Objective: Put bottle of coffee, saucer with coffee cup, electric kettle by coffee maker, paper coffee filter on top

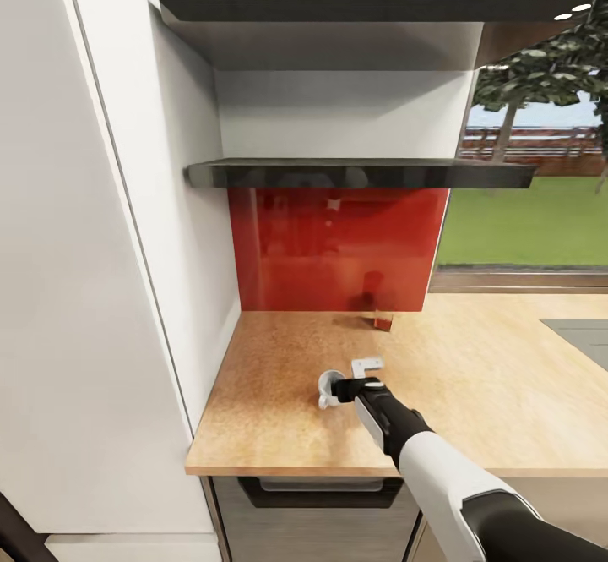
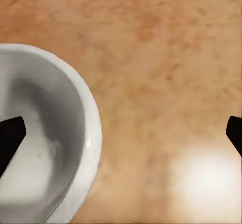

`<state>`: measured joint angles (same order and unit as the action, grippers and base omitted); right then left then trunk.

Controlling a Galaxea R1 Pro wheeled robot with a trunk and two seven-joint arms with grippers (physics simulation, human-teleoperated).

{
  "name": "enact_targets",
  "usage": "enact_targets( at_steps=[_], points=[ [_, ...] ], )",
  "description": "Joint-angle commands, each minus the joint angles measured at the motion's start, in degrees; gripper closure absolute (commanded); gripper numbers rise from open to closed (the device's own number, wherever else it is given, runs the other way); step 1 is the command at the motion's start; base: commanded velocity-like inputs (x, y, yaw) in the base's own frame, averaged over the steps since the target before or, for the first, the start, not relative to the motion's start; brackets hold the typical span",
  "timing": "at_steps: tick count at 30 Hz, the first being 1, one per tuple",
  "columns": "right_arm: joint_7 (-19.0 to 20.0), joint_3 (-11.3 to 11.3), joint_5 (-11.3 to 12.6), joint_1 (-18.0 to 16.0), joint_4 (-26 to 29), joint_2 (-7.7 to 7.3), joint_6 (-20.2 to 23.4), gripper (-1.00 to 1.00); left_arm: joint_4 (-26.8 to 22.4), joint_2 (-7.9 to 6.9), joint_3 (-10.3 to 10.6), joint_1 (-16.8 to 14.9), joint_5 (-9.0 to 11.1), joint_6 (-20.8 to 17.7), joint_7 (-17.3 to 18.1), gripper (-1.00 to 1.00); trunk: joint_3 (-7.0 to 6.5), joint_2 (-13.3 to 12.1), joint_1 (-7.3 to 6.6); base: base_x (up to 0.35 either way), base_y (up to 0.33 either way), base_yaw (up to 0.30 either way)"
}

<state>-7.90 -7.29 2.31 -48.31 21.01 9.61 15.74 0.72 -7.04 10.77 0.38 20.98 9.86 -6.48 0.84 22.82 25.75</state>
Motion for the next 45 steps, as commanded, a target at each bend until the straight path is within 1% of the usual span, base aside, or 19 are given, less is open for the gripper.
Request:
enact_targets(
  at_steps=[1, 5, 8, 9, 36, 38, 43, 45],
  points=[
    [-0.4, -0.5, 0.2, 0.0, -0.3, -0.04, -0.4, -1.0, 0.1, 0.01, 0.5, 0.0, 0.4, 0.2, -0.1, -1.0, 0.09, 0.1, 0.03, 0.0, 0.0, 0.0],
    [-0.4, -0.5, 0.2, 0.0, -1.5, 0.05, -2.4, -1.0, 0.1, 0.01, 0.5, 0.0, 0.4, 0.2, -0.1, -1.0, 0.09, 0.1, 0.03, 0.0, 0.0, 0.0],
    [-0.4, -0.5, 0.2, 0.0, -1.6, 0.05, -2.6, -1.0, 0.1, 0.01, 0.5, 0.0, 0.4, 0.2, -0.1, -1.0, 0.09, 0.1, 0.03, 0.0, 0.0, 0.0],
    [-0.4, -0.5, 0.2, 0.0, -1.6, 0.05, -2.6, 1.0, 0.1, 0.01, 0.5, 0.0, 0.4, 0.2, -0.1, -1.0, 0.09, 0.1, 0.03, 0.0, 0.0, 0.0],
    [-0.2, -0.3, 0.2, 0.0, -1.0, 0.15, -2.6, 1.0, -0.1, -0.03, 0.5, -0.1, 0.4, 0.3, -0.2, -1.0, 0.09, 0.1, 0.03, 0.0, 0.0, 0.0],
    [-0.2, -0.2, 0.2, 0.0, 0.4, 0.1, -2.5, 1.0, -0.1, -0.06, 0.5, 0.0, 0.4, 0.3, -0.2, -1.0, 0.09, 0.1, 0.03, 0.0, 0.0, 0.0],
    [-0.3, -0.1, 0.2, 0.0, 6.8, -0.07, -2.2, 1.0, -0.1, -0.09, 0.6, -0.1, 0.4, 0.3, -0.2, -1.0, 0.09, 0.1, 0.03, 0.0, 0.0, 0.0],
    [-0.3, -0.1, 0.1, 0.0, 8.5, -0.15, -2.1, 1.0, -0.1, -0.08, 0.6, -0.1, 0.4, 0.3, -0.2, -1.0, 0.09, 0.1, 0.03, 0.0, 0.0, 0.0]
  ],
)
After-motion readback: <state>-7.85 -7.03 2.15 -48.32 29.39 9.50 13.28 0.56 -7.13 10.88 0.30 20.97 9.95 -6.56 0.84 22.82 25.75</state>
